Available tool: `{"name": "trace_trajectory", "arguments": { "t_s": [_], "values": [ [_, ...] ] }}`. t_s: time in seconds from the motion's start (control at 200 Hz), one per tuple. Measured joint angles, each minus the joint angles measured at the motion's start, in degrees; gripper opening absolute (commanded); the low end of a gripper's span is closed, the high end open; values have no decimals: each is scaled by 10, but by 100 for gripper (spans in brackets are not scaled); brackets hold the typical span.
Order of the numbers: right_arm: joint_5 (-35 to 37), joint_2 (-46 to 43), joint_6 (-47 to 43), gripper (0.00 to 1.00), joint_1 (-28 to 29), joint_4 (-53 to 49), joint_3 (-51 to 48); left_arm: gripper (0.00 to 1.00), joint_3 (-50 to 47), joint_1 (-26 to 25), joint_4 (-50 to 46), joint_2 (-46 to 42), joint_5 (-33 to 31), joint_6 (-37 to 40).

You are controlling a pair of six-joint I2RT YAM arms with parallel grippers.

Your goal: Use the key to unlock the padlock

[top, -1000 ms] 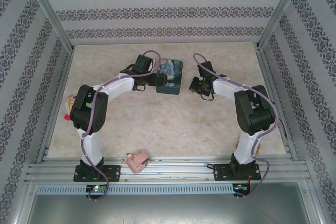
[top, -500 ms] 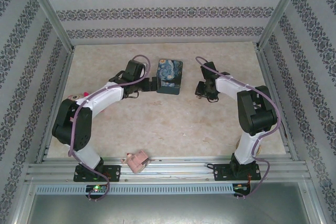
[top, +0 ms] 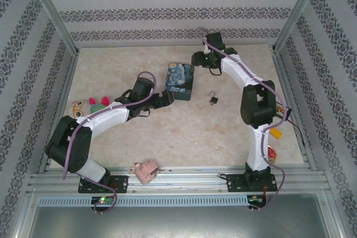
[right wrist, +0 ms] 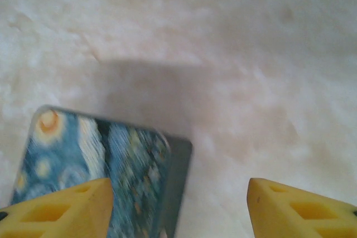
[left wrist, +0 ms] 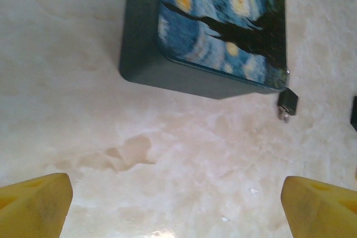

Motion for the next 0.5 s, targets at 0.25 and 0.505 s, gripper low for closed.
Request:
{"name": "trace_trajectory", "arguments": {
  "t_s": [0.25, 0.505],
  "values": [
    [-65, 151, -24, 59, 1, -22, 196, 88, -1, -17, 75, 30, 22, -36],
    [-103, 194, -26, 52, 9, -50, 241, 79, 13, -18, 106, 97, 36, -49]
  ]
}}
